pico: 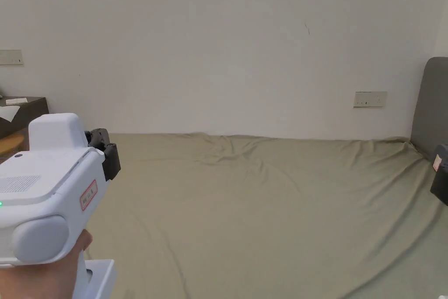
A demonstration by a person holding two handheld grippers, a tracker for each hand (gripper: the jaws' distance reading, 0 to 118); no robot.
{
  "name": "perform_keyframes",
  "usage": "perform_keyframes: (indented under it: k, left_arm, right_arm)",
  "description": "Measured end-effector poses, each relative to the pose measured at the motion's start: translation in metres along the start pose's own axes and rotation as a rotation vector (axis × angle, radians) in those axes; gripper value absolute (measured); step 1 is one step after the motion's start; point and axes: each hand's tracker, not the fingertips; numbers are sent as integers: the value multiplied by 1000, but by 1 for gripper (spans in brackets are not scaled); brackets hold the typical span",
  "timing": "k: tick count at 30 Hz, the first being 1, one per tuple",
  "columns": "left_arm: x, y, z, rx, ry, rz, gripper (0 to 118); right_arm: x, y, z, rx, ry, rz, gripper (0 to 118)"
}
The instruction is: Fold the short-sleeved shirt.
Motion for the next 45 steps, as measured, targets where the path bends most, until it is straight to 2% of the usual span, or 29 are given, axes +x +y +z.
perform_keyframes:
  k: [3,10,45]
  left_arm:
    - [-1,-7,-3,-30,1,-33,0]
    - [1,-5,4,-50,-35,-17,0]
    - [17,9,6,-13,-58,-43,0]
  right_arm:
    - [1,-5,1,-5,-9,17,1]
    - [5,-6,3,-8,-4,8,1]
    - [16,-4,9,13,8,25,2]
